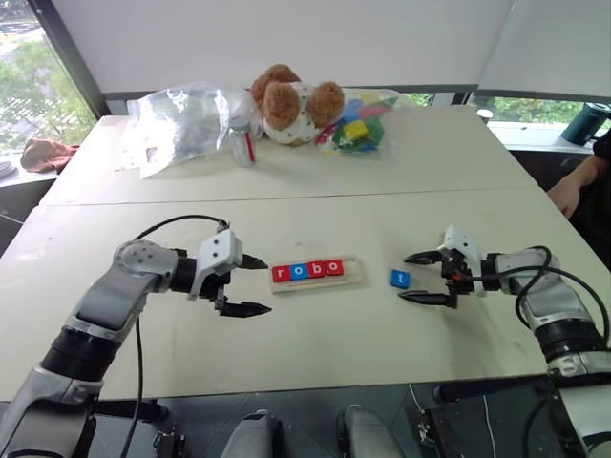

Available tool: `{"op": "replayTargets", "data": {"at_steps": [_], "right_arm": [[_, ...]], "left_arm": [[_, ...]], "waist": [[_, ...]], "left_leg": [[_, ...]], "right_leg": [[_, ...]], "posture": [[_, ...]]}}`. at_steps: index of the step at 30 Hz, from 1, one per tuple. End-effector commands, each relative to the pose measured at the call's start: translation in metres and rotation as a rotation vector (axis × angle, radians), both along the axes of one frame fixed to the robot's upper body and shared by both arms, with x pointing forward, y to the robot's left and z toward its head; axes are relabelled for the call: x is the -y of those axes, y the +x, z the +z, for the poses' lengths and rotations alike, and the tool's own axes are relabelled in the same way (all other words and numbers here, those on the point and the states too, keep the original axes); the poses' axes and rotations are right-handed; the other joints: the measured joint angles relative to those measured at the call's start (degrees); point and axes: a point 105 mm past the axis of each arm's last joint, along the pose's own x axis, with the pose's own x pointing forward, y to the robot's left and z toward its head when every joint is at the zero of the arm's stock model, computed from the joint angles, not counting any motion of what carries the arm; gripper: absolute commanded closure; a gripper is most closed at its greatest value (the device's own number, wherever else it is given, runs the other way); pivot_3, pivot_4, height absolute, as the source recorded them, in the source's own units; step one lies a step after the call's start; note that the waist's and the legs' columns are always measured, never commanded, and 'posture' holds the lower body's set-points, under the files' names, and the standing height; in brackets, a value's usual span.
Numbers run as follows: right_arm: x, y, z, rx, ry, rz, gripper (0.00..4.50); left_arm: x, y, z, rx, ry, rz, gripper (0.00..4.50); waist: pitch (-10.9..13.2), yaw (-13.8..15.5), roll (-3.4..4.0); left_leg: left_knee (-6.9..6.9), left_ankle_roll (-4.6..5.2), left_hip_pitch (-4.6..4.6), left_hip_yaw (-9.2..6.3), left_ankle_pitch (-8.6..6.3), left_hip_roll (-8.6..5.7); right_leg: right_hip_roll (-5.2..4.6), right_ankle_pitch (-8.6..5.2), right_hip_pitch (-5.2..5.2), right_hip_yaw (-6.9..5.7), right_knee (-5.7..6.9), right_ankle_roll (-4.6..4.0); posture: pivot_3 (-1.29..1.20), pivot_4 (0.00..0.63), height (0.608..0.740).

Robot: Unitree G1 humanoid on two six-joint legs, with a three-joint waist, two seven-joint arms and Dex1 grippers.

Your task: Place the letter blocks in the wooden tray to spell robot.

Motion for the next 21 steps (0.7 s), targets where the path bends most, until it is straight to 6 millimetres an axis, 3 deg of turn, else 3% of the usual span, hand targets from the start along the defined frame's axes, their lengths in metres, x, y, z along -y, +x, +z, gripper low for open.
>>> {"op": "replayTargets", "data": {"at_steps": [1,7,12,16,21], "right_arm": [[-0.003,0.003,0.003,0.008,0.008,0.014,0.58],[-0.005,0.002,0.004,0.005,0.002,0.037,3.36],[-0.011,0.012,0.026,0.061,-0.011,0.070,3.34],[-0.041,0.024,0.051,0.107,-0.011,0.184,3.34],[-0.065,0.032,0.042,0.082,-0.080,0.297,3.34]], "left_arm": [[0.000,-0.003,0.008,0.029,-0.009,0.009,0.00],[-0.009,0.000,0.007,0.033,-0.001,0.049,0.00],[-0.020,0.008,0.004,0.048,0.030,0.082,0.00],[-0.024,0.008,-0.005,0.033,0.064,0.079,0.00],[-0.023,0.009,-0.011,0.027,0.071,0.077,0.00]], "waist": [[0.0,0.1,0.00],[0.0,0.0,0.00],[0.0,-0.1,0.01],[0.0,-0.5,0.03],[0.0,0.0,0.02]], "left_leg": [[0.00,0.00,0.00,-0.02,0.00,0.00],[0.00,0.00,-0.01,-0.03,0.00,0.00],[0.00,0.00,-0.01,-0.02,0.00,0.00],[-0.01,-0.01,-0.01,-0.01,0.00,0.00],[-0.05,-0.02,-0.01,-0.05,0.01,0.02]], "right_leg": [[0.00,0.00,0.00,-0.01,0.00,0.00],[-0.01,0.00,0.00,-0.02,-0.01,0.00],[-0.01,0.00,-0.02,-0.01,0.00,0.00],[0.00,0.00,-0.05,0.00,0.02,0.00],[0.03,0.00,-0.07,-0.06,0.03,0.00]], "posture": [[0.00,0.150,0.740],[0.00,0.150,0.740],[0.00,0.150,0.740],[0.00,0.150,0.740],[0.00,0.150,0.740]]}}
